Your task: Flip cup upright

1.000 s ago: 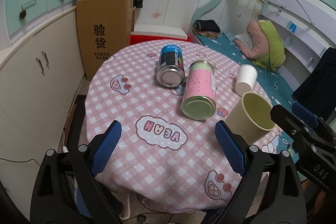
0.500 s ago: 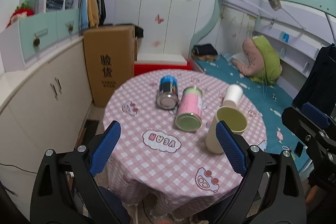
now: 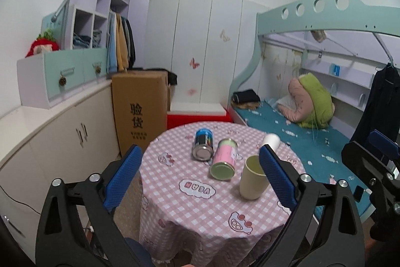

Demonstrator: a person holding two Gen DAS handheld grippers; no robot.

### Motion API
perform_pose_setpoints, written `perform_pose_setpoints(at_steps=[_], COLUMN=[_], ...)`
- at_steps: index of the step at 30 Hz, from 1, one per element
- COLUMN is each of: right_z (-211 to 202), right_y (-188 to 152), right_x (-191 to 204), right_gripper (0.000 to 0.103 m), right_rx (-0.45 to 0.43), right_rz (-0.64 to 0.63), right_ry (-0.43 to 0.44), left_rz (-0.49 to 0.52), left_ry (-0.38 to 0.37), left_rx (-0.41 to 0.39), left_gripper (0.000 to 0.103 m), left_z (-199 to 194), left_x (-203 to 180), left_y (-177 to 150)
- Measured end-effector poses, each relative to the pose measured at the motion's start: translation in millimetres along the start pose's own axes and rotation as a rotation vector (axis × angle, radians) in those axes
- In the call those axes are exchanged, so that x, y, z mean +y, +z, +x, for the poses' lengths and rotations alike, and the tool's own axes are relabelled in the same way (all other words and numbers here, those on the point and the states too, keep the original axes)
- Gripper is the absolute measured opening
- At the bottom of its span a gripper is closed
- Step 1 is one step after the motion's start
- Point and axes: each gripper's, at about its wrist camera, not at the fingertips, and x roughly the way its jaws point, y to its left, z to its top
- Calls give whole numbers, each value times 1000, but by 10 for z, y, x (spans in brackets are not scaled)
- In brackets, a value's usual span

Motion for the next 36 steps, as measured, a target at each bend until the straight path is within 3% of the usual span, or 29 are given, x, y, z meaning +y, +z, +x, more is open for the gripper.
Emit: perform_pose_setpoints(at_steps=[15,36], right_z=[-252,-197], right_y=[-31,-3], right_x=[9,-13], right_gripper=[95,95], right_rx=[-48,-51], right_rz=[-17,-2], right_ry=[-30,-23], left_rz=[31,58], left_ry=[8,17], left_rx=[-70,-99], left_gripper=[97,98], left_z=[-295,-205], left_x=[-80,-119], left_y=[17,62])
